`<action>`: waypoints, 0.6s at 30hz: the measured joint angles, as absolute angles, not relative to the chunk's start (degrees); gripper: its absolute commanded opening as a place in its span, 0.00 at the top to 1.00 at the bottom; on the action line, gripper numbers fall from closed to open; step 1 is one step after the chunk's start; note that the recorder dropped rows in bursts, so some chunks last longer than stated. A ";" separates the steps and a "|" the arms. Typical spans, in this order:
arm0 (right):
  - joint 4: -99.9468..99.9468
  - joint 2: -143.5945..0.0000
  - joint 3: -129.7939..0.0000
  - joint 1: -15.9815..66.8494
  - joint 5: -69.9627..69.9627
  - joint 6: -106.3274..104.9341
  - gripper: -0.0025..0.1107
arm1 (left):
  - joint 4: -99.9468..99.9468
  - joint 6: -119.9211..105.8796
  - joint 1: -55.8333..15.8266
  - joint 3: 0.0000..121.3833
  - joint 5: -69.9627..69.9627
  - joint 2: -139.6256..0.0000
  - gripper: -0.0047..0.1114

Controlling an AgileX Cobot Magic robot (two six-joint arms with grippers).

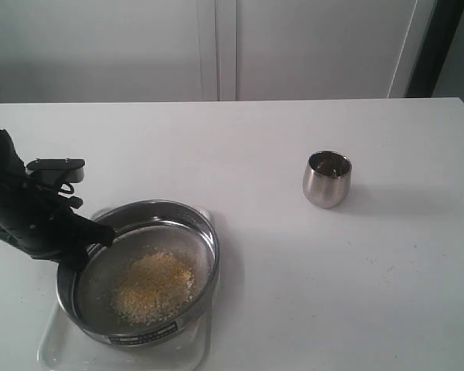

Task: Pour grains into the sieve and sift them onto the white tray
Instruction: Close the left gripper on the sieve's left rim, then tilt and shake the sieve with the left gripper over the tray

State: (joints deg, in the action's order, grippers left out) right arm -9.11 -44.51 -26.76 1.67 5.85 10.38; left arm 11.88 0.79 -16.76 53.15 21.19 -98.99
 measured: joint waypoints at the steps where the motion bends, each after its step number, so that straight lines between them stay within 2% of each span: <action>1: -9.11 -44.51 -26.76 1.67 5.85 10.38 0.98 | 11.36 0.79 -16.76 53.15 21.32 -98.58 0.96; 8: -9.11 -44.51 -26.76 1.67 5.85 10.38 0.98 | 10.30 0.79 -16.25 53.03 22.16 -95.55 0.96; 18: -9.11 -44.51 -26.76 1.67 5.85 10.38 0.98 | 9.63 -1.68 -11.97 52.90 27.75 -92.68 0.96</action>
